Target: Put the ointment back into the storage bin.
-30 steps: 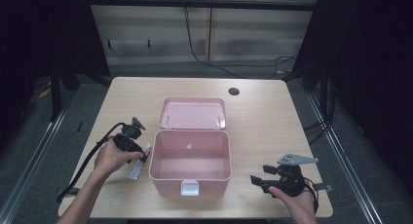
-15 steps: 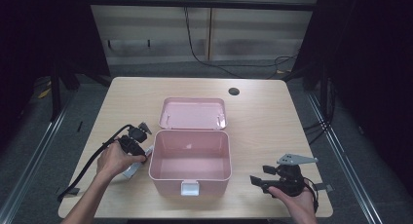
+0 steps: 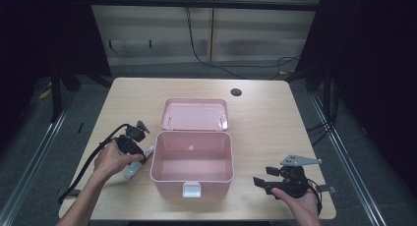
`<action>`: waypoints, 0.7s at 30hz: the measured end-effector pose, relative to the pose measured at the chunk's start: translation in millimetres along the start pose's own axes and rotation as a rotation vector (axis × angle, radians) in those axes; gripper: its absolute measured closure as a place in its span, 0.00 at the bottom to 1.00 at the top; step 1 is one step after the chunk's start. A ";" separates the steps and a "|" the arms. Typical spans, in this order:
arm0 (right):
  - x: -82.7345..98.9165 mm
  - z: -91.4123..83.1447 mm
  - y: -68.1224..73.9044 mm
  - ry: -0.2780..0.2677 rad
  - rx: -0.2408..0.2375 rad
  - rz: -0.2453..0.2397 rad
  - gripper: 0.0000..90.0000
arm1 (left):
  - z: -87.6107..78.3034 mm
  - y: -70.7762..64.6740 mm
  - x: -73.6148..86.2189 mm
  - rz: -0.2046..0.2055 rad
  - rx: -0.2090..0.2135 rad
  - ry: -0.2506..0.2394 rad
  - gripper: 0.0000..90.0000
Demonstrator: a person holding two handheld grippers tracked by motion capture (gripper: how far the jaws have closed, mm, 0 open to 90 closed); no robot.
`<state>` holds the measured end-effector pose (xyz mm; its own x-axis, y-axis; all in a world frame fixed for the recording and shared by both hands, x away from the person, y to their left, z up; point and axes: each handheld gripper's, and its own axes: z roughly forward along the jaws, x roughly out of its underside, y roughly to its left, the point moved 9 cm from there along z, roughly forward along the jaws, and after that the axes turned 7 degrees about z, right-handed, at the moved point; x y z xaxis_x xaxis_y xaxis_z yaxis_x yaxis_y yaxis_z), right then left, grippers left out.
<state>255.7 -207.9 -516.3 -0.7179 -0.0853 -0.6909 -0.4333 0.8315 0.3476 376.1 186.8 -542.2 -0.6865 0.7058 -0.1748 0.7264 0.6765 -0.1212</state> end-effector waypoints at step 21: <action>-0.2 0.8 3.0 0.002 -0.012 -0.005 0.26 | -33.6 -2.2 16.0 0.078 0.062 -0.016 0.79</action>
<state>255.0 -205.0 -515.6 -0.7170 -0.0905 -0.6912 -0.4435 0.8242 0.3521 362.4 203.7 -511.9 -0.6275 0.7521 -0.2014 0.7786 0.6050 -0.1663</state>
